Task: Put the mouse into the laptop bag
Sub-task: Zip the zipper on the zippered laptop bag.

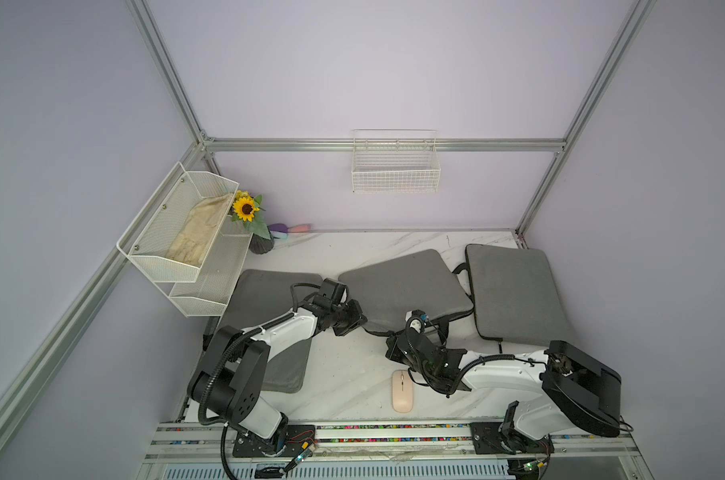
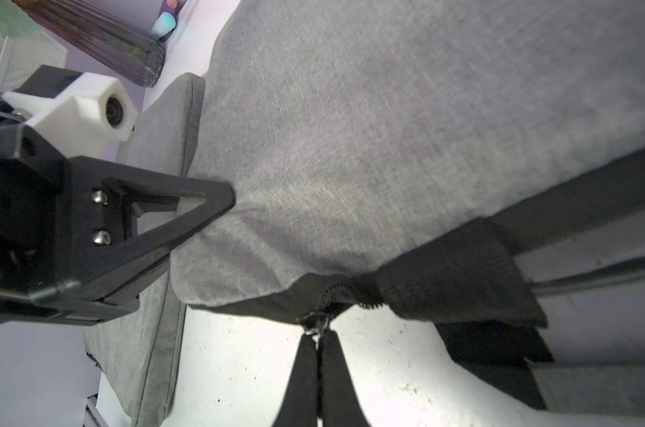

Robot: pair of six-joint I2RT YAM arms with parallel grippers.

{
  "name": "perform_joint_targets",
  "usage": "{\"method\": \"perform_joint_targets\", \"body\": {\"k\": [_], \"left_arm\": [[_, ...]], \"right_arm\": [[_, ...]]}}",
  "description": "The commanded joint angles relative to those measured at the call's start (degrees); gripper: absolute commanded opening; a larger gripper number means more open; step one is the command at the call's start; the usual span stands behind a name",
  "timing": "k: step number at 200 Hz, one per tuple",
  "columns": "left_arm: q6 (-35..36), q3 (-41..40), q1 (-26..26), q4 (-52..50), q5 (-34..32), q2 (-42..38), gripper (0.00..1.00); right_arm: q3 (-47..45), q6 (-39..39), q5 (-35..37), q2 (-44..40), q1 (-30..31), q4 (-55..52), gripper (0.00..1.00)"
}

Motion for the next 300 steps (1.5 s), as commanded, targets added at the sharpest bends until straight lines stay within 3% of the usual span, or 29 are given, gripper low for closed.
{"method": "perform_joint_targets", "body": {"k": [1, 20, 39, 74, 81, 98, 110, 142, 168, 196, 226, 239, 260, 268, 290, 300], "left_arm": [[5.9, 7.6, 9.5, -2.2, -12.2, 1.1, 0.0], [6.9, 7.0, 10.0, 0.5, -8.7, 1.2, 0.0], [7.1, 5.1, 9.6, 5.3, -5.2, 0.9, 0.0], [7.2, 5.8, 9.6, 4.0, -5.2, 2.1, 0.0], [7.0, 5.7, 9.6, 3.7, -5.3, 2.1, 0.1], [6.2, 4.5, 9.6, 3.1, -5.1, 1.3, 0.46], [5.5, 2.5, 9.5, 3.4, -4.5, -0.3, 0.61], [1.3, -7.0, 7.3, 6.1, -3.4, -8.2, 0.85], [-3.3, -14.4, 2.5, 9.1, -5.6, -16.2, 0.9], [-8.5, -19.3, -3.6, 11.2, -9.5, -20.3, 0.9], [-13.7, -21.9, -9.3, 10.3, -18.9, -22.2, 0.9], [-15.1, -21.9, -10.3, 8.8, -22.3, -22.2, 0.91], [-15.5, -21.7, -10.4, 11.0, -22.3, -19.2, 0.89], [-15.5, -21.1, -10.4, 12.3, -22.1, -17.4, 0.8], [-15.9, -17.3, -10.3, 9.8, -25.7, -12.2, 0.29], [-16.2, -15.2, -10.2, 7.4, -27.3, -10.4, 0.15]], "right_arm": [[-2.5, 2.8, 10.5, 0.8, -2.1, -18.0, 0.0], [-1.1, -1.1, 10.7, 2.8, -2.3, -16.8, 0.0], [-0.5, -10.6, 4.1, 4.7, -2.2, -7.0, 0.0], [4.8, -15.9, 1.9, 9.1, 0.4, -2.6, 0.0], [5.9, -16.1, 2.2, 9.9, 0.9, -2.6, 0.0], [8.3, -16.0, 2.5, 12.3, 1.1, -3.1, 0.0], [9.3, -16.2, 2.6, 13.6, 1.1, -2.5, 0.0], [10.9, -17.0, 2.1, 16.9, 1.3, 1.9, 0.0], [10.2, -17.6, 2.2, 16.5, 2.2, 6.0, 0.0], [8.8, -18.3, 3.9, 13.2, 4.9, 8.9, 0.0], [8.7, -18.8, 4.2, 12.2, 6.6, 10.3, 0.0], [8.5, -18.5, 4.1, 12.3, 6.9, 10.7, 0.0], [8.5, -18.4, 4.0, 12.4, 7.8, 11.2, 0.0], [8.6, -18.5, 4.1, 12.4, 8.3, 11.3, 0.0], [8.5, -17.8, 4.7, 12.6, 9.2, 10.8, 0.0], [8.4, -16.5, 5.7, 12.7, 9.3, 9.3, 0.0]]}}
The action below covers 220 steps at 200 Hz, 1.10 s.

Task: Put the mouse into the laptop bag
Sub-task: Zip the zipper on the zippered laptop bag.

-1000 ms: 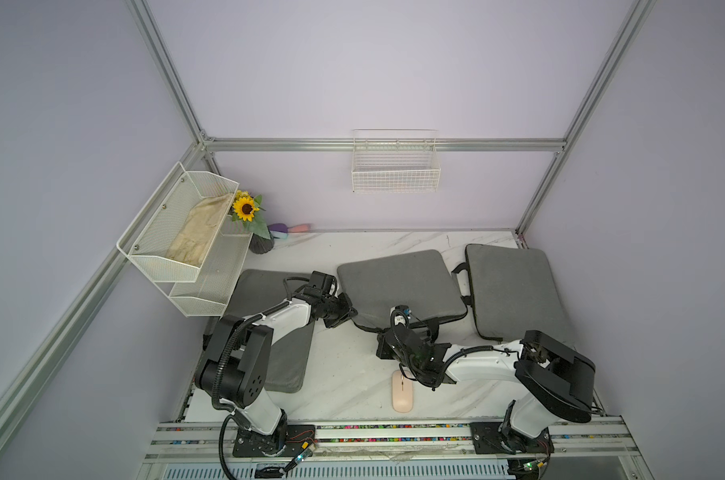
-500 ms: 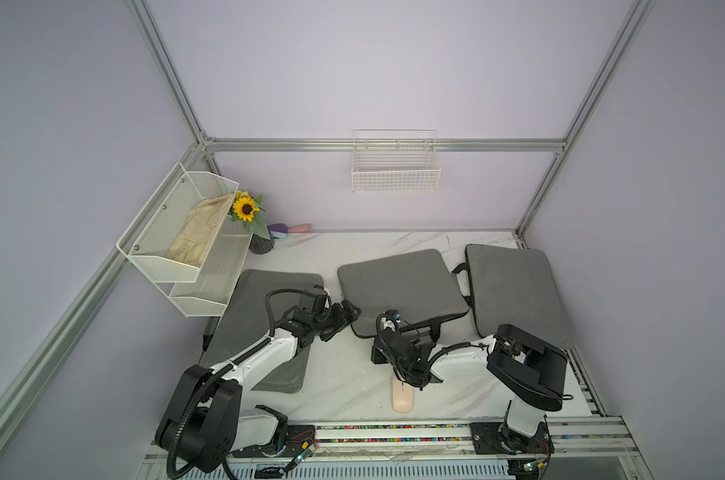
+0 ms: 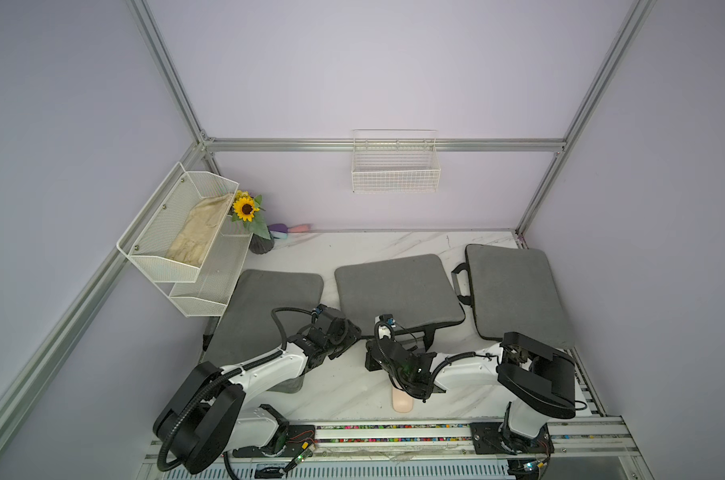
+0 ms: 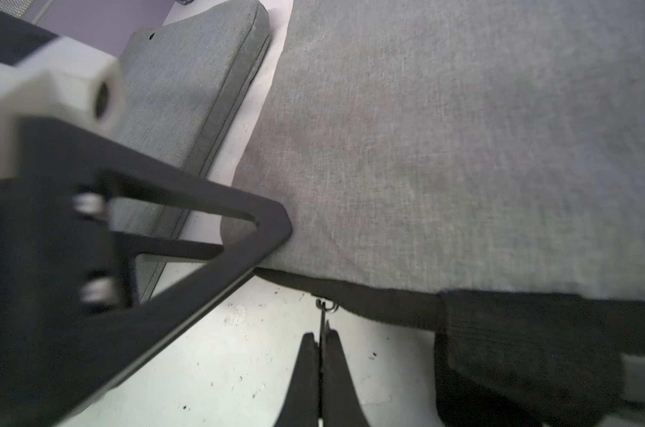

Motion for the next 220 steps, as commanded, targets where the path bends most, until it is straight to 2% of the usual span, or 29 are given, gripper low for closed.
{"method": "perform_joint_targets", "body": {"k": [1, 20, 47, 96, 129, 147, 186, 220], "left_arm": [[-1.4, 4.9, 0.0, -3.4, -6.1, 3.6, 0.13], [-1.2, 7.7, 0.0, -6.1, -6.7, 7.1, 0.0], [-0.7, 7.8, 0.0, -5.7, -5.6, 5.4, 0.0], [-0.1, 6.4, 0.0, -7.8, -6.4, -1.3, 0.0], [0.4, 5.5, 0.2, -8.7, -7.2, -4.5, 0.0], [2.0, 5.8, 1.9, -9.4, -7.9, -5.5, 0.0], [7.2, 9.2, 9.1, -12.3, -5.6, -6.0, 0.0], [12.8, 15.3, 13.7, -11.7, -2.5, -1.1, 0.0]], "right_arm": [[-0.1, 1.5, 1.7, -1.0, 1.4, 1.5, 0.0], [-0.4, 5.7, 5.0, -0.9, 1.4, -3.0, 0.0], [0.0, 15.4, 9.5, 0.8, 0.3, -12.7, 0.0], [-0.7, 20.9, 12.7, 1.2, -1.4, -20.0, 0.0], [-3.3, 23.0, 13.8, -1.6, -2.9, -22.4, 0.0], [-5.3, 23.8, 14.1, -4.1, -4.2, -23.5, 0.0], [-10.4, 24.9, 15.3, -11.7, -6.4, -26.0, 0.0], [-12.7, 25.2, 17.0, -17.6, -7.3, -29.6, 0.0]]}}
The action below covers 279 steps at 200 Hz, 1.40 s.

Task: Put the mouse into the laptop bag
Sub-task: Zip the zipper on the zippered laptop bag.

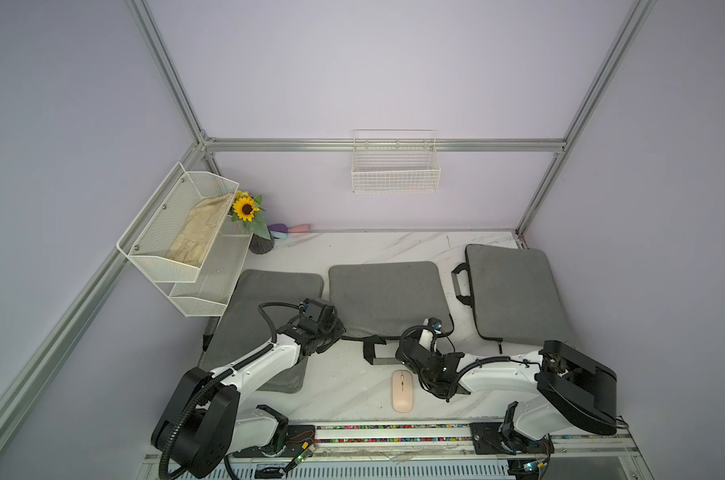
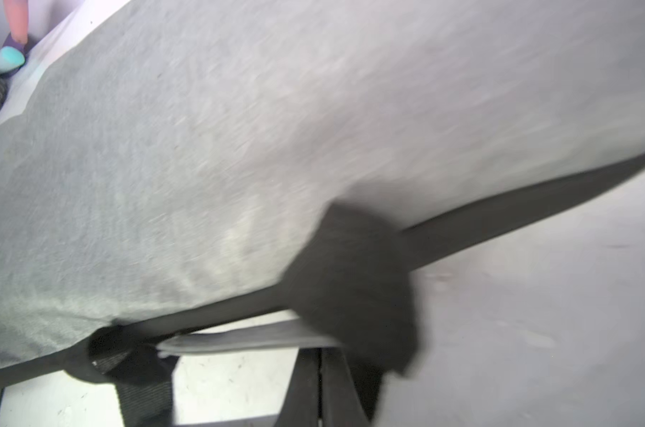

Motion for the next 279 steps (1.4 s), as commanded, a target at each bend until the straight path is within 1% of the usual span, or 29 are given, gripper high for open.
{"method": "perform_joint_targets", "body": {"k": [1, 22, 29, 59, 72, 96, 100, 112, 124, 132, 141, 146, 162, 175, 194, 210, 212, 223, 238, 254, 279], "left_arm": [[5.7, 10.3, 4.3, 0.7, -2.7, 2.4, 0.0], [7.0, 16.5, 7.5, -3.1, -2.1, 6.8, 0.0], [7.5, 18.7, 8.4, -4.0, -2.2, 10.3, 0.0], [10.3, 26.7, 12.4, -6.7, 0.8, 17.5, 0.0], [11.8, 29.5, 13.2, -6.9, 2.7, 20.2, 0.0], [13.8, 35.2, 13.4, -7.3, 6.0, 25.0, 0.0], [14.1, 36.1, 13.4, -7.5, 6.9, 25.8, 0.05], [14.7, 38.2, 13.1, -8.0, 9.4, 27.6, 0.24], [14.6, 38.6, 12.4, -8.0, 10.5, 28.0, 0.47], [14.5, 38.3, 11.5, -8.0, 10.0, 27.5, 0.58], [14.9, 37.6, 10.4, -8.0, 9.7, 26.5, 0.68], [15.0, 37.1, 9.8, -8.0, 9.7, 25.7, 0.74], [15.0, 34.7, 8.0, -8.0, 9.5, 22.4, 0.82], [14.3, 31.8, 6.4, -8.1, 8.5, 18.6, 0.87], [12.4, 25.9, 3.5, -7.1, 6.7, 12.3, 0.89], [9.8, 19.1, -1.1, -4.2, 5.1, 7.9, 0.9], [9.4, 18.1, -1.8, -3.6, 4.9, 6.3, 0.9], [7.4, 13.3, -4.7, 0.3, 5.3, 3.2, 0.9], [4.5, 8.8, -8.1, 3.5, 4.9, 0.9, 0.9], [1.7, 5.3, -10.4, 5.7, 3.9, -0.6, 0.9], [-2.2, 1.9, -14.4, 9.1, 2.7, -0.5, 0.91]], "right_arm": [[-2.4, 2.1, 4.5, -3.3, -1.1, -8.6, 0.0], [-3.2, 2.5, 5.2, -5.4, -1.3, -11.1, 0.0], [-3.5, 2.9, 5.5, -5.5, -1.4, -12.2, 0.0], [-5.6, 3.1, 6.3, -9.7, -1.6, -14.2, 0.0], [-6.1, 1.7, 6.1, -10.4, -1.7, -13.5, 0.0], [-4.7, 0.5, 5.3, -9.0, -1.7, -13.5, 0.0], [-4.5, -0.6, 5.2, -9.0, -1.6, -12.7, 0.0], [-4.4, -4.6, 1.7, -8.8, -1.2, -7.5, 0.0], [-4.4, -7.3, -1.6, -8.1, -0.5, -2.6, 0.0], [-3.6, -8.1, -2.9, -7.0, 0.4, -0.7, 0.0], [-1.9, -8.2, -2.7, -6.1, 2.0, -0.5, 0.0], [-0.7, -8.2, -2.4, -4.0, 3.1, -0.6, 0.0], [2.8, -8.9, -1.7, -1.0, 5.4, -0.5, 0.0], [4.9, -10.6, -3.3, 1.3, 6.0, 2.1, 0.0], [6.5, -12.7, -5.2, 3.5, 6.1, 5.9, 0.0], [6.7, -14.3, -5.6, 3.9, 6.6, 9.2, 0.0], [6.6, -14.5, -5.6, 3.8, 6.6, 9.7, 0.0], [6.6, -15.3, -6.0, 3.9, 6.7, 11.4, 0.0], [6.9, -15.6, -6.1, 4.0, 6.8, 11.9, 0.0], [6.3, -16.8, -7.6, 3.7, 6.8, 14.2, 0.0], [4.4, -17.7, -9.3, 2.4, 7.0, 18.2, 0.0]]}}
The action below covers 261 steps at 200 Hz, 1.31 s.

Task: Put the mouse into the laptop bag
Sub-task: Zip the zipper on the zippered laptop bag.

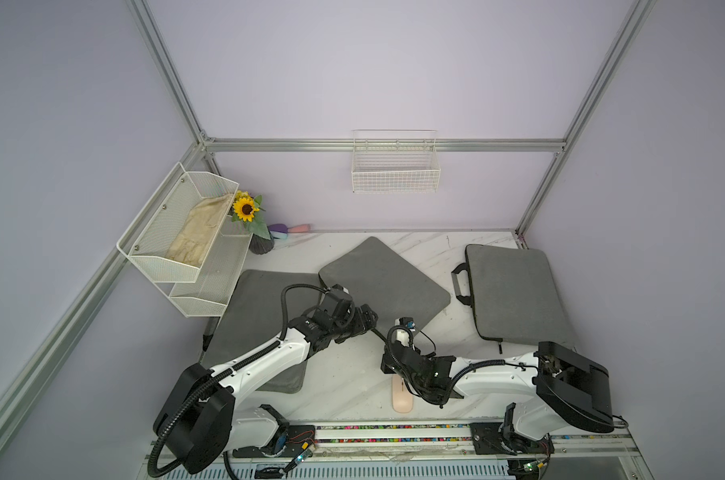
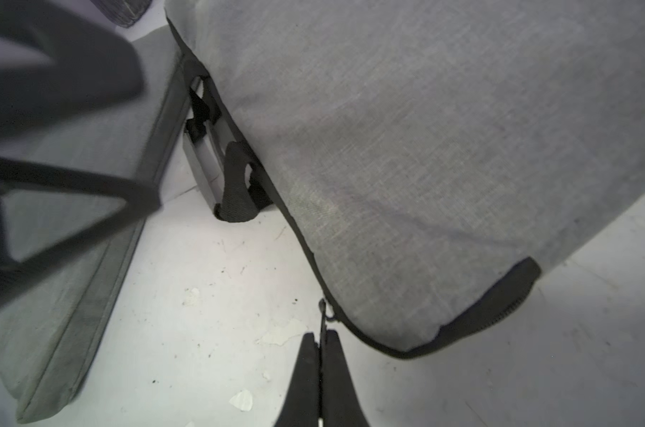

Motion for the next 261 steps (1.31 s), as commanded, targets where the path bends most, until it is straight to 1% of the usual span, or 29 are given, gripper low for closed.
{"method": "perform_joint_targets", "body": {"k": [1, 24, 37, 57, 63, 67, 74, 94, 106, 122, 134, 149, 166, 191, 223, 227, 243, 261], "left_arm": [[-5.9, -4.3, -2.8, 6.8, -2.4, -1.2, 0.91], [-8.5, -5.4, -5.1, 9.3, -4.2, 0.7, 0.92], [-8.6, -5.4, -5.1, 11.9, -3.6, 2.8, 0.88], [-8.4, -4.7, -5.1, 15.0, -3.1, 6.0, 0.73], [-8.5, -4.4, -5.1, 15.4, -3.2, 6.2, 0.63], [-8.5, -4.1, -5.1, 15.3, -3.3, 8.6, 0.55], [-8.7, -3.5, -5.1, 14.9, -4.2, 9.7, 0.46], [-9.3, -2.8, -5.1, 14.3, -5.6, 11.8, 0.33], [-9.4, -2.5, -5.1, 13.6, -6.6, 12.2, 0.24], [-9.2, -1.7, -4.8, 11.0, -8.2, 12.0, 0.07], [-9.2, -0.9, -4.3, 7.9, -9.5, 11.6, 0.0], [-9.5, -0.2, -3.3, 4.6, -10.9, 11.1, 0.0], [-8.8, -1.1, -1.7, 4.4, -11.1, 10.2, 0.0], [-7.4, -2.8, 1.0, 6.2, -8.8, 8.7, 0.0], [-5.4, -4.3, 2.5, 7.8, -6.6, 7.3, 0.0], [-5.0, -4.3, 2.6, 7.9, -6.4, 5.3, 0.0], [-3.4, -3.8, 3.2, 7.6, -5.2, 4.6, 0.0], [-1.0, -2.9, 4.9, 5.6, -3.8, 3.9, 0.0]], "right_arm": [[-0.9, -2.0, -1.8, -1.3, 0.6, 7.7, 0.0], [-1.6, -1.9, -2.2, -2.0, 0.9, 8.8, 0.0], [-1.7, -2.1, -2.8, -2.4, 1.2, 9.7, 0.0], [-1.6, -2.3, -2.2, -3.1, 2.6, 9.6, 0.0], [-1.7, -2.3, -2.1, -3.3, 2.8, 9.5, 0.0], [-1.8, -2.1, -2.2, -3.4, 2.9, 9.5, 0.0], [-2.1, -2.0, -2.5, -3.5, 3.3, 10.0, 0.0], [-3.1, -1.9, -3.5, -3.5, 3.9, 11.5, 0.0], [-3.3, -1.2, -2.6, -3.4, 4.2, 10.5, 0.0], [-4.4, 0.1, -1.8, -3.6, 4.3, 9.7, 0.0], [-5.2, 0.9, -1.3, -3.8, 4.3, 8.6, 0.0], [-6.7, 1.7, -0.9, -4.1, 4.4, 7.7, 0.0], [-8.7, 2.6, -0.9, -4.6, 4.3, 7.3, 0.0], [-11.4, 3.9, -0.8, -5.3, 4.4, 7.0, 0.0], [-11.9, 7.7, 3.1, -5.7, 4.3, 2.3, 0.0], [-11.8, 7.7, 3.4, -5.6, 4.3, 2.1, 0.0], [-10.2, 6.7, 4.0, -3.6, 4.3, 2.1, 0.0], [-7.7, 5.8, 4.1, 0.7, 4.3, 2.2, 0.0]]}}
